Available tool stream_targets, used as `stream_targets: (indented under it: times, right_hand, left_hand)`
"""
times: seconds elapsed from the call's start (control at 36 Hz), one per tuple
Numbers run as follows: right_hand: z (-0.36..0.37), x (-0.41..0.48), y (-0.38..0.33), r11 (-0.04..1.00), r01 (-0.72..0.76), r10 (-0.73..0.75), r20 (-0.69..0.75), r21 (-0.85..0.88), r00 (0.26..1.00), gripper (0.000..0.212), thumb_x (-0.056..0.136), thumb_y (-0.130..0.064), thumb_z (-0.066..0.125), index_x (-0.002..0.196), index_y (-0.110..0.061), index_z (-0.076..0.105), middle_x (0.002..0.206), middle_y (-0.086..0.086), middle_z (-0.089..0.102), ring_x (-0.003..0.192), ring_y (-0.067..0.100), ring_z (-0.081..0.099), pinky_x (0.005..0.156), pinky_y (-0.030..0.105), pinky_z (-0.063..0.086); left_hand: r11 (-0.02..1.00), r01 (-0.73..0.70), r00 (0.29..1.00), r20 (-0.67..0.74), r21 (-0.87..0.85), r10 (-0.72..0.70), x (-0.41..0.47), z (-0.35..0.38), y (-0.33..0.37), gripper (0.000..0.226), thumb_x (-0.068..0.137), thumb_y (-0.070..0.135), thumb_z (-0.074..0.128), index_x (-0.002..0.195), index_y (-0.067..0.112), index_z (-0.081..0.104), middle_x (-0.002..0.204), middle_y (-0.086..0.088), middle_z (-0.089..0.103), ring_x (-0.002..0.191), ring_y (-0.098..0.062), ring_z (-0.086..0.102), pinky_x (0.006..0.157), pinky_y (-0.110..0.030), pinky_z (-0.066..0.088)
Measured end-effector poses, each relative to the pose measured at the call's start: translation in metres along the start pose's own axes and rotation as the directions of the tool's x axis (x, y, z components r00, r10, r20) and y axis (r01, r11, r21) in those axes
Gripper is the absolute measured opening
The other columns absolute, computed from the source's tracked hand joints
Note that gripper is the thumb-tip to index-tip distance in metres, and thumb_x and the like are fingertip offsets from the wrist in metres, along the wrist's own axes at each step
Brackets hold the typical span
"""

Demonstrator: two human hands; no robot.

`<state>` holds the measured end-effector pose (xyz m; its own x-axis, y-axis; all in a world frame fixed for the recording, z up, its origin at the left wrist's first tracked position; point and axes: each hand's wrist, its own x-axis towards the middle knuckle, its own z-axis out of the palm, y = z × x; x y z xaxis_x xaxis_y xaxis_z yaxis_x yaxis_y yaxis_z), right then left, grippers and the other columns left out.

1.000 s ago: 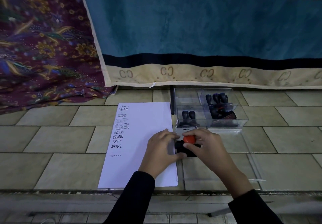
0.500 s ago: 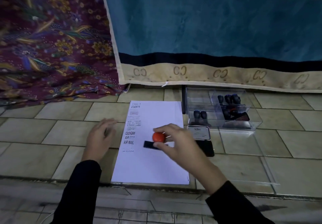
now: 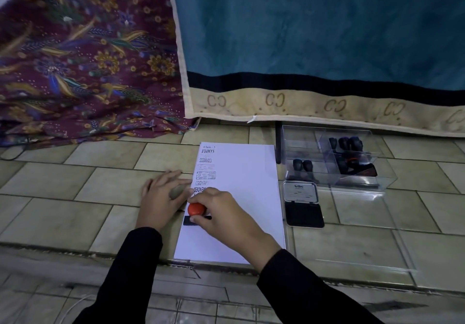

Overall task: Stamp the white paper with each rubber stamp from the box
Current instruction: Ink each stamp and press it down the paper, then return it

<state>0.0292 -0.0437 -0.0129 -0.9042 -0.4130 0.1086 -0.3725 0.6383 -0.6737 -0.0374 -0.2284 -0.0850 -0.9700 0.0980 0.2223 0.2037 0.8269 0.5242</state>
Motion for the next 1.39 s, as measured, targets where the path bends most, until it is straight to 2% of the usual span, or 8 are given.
stream_targets:
  times: [0.36,0.67,0.83,1.03,1.11,1.22,1.33,1.39]
  right_hand:
    - [0.006,-0.001,0.006,0.998,-0.018,0.021,-0.062,0.058,0.998,0.034,0.085,-0.02,0.065,0.119,-0.017,0.06,0.115,0.006,0.06,0.103,0.021,0.056,0.089,0.031,0.049]
    - [-0.076,-0.037,0.05,0.924,-0.107,0.258,-0.393,0.367,0.882,0.031,0.083,-0.01,0.068,0.107,-0.029,0.065,0.104,-0.007,0.063,0.085,0.0,0.064,0.076,0.012,0.052]
    - [-0.106,-0.079,0.081,0.916,-0.197,0.353,-0.472,0.348,0.808,0.034,0.081,-0.003,0.067,0.098,-0.032,0.066,0.089,-0.013,0.067,0.082,0.007,0.067,0.076,0.015,0.054]
    - [-0.11,-0.105,0.105,0.948,-0.267,0.319,-0.524,0.175,0.79,0.032,0.078,-0.005,0.07,0.103,-0.025,0.067,0.093,-0.011,0.064,0.084,0.001,0.065,0.077,0.01,0.051]
    - [-0.109,-0.107,0.108,0.963,-0.261,0.257,-0.514,0.067,0.818,0.033,0.077,-0.005,0.071,0.106,-0.021,0.067,0.093,-0.015,0.061,0.086,-0.004,0.062,0.078,0.002,0.046]
    - [-0.108,-0.106,0.109,0.967,-0.252,0.229,-0.495,0.021,0.838,0.034,0.078,-0.004,0.069,0.108,-0.02,0.067,0.095,-0.012,0.062,0.087,0.002,0.063,0.079,0.009,0.049]
    - [-0.107,-0.105,0.108,0.97,-0.243,0.21,-0.48,-0.009,0.852,0.033,0.076,-0.001,0.069,0.105,-0.016,0.069,0.094,-0.007,0.062,0.084,0.008,0.063,0.078,0.009,0.049]
    - [-0.107,-0.106,0.108,0.972,-0.233,0.195,-0.484,-0.02,0.853,0.032,0.074,0.001,0.069,0.102,-0.015,0.069,0.093,-0.004,0.063,0.082,0.011,0.064,0.078,0.019,0.053]
  left_hand:
    - [1.0,-0.018,1.0,-0.01,0.013,0.018,0.002,0.004,-0.007,0.039,0.078,0.062,0.05,0.105,0.041,0.069,0.136,0.014,0.054,0.132,-0.01,0.041,0.113,-0.045,0.018]
    - [1.0,0.0,1.0,-0.009,-0.03,0.0,0.0,0.005,-0.007,0.019,0.086,0.05,0.065,0.104,0.043,0.068,0.138,0.017,0.051,0.135,-0.006,0.036,0.115,-0.041,0.011]
    - [0.998,0.015,1.0,-0.001,-0.059,-0.016,0.0,0.002,-0.006,0.032,0.086,0.061,0.046,0.107,0.047,0.066,0.137,0.018,0.052,0.133,-0.004,0.037,0.114,-0.04,0.012]
    - [0.981,0.057,0.998,0.008,-0.184,-0.057,0.004,-0.001,-0.003,0.027,0.085,0.05,0.057,0.11,0.043,0.065,0.131,0.015,0.058,0.131,-0.009,0.044,0.115,-0.049,0.02]
    - [0.928,0.077,0.997,0.011,-0.364,-0.078,0.005,-0.002,0.012,0.027,0.087,0.039,0.068,0.113,0.035,0.064,0.126,0.018,0.058,0.127,-0.011,0.048,0.11,-0.041,0.034]
    - [0.925,-0.043,0.999,-0.01,-0.379,0.042,0.0,0.008,0.062,0.032,0.085,0.026,0.073,0.116,0.025,0.065,0.124,0.018,0.058,0.126,-0.01,0.05,0.108,-0.032,0.037]
    - [0.935,-0.193,0.973,0.063,-0.299,0.222,-0.022,0.031,0.125,0.05,0.078,0.052,0.069,0.123,0.031,0.06,0.127,0.029,0.049,0.131,0.006,0.033,0.113,-0.032,0.023]
    - [0.939,-0.266,0.944,0.139,-0.216,0.3,-0.033,0.048,0.148,0.063,0.075,0.065,0.063,0.128,0.032,0.056,0.133,0.022,0.05,0.136,0.001,0.029,0.117,-0.035,0.014]
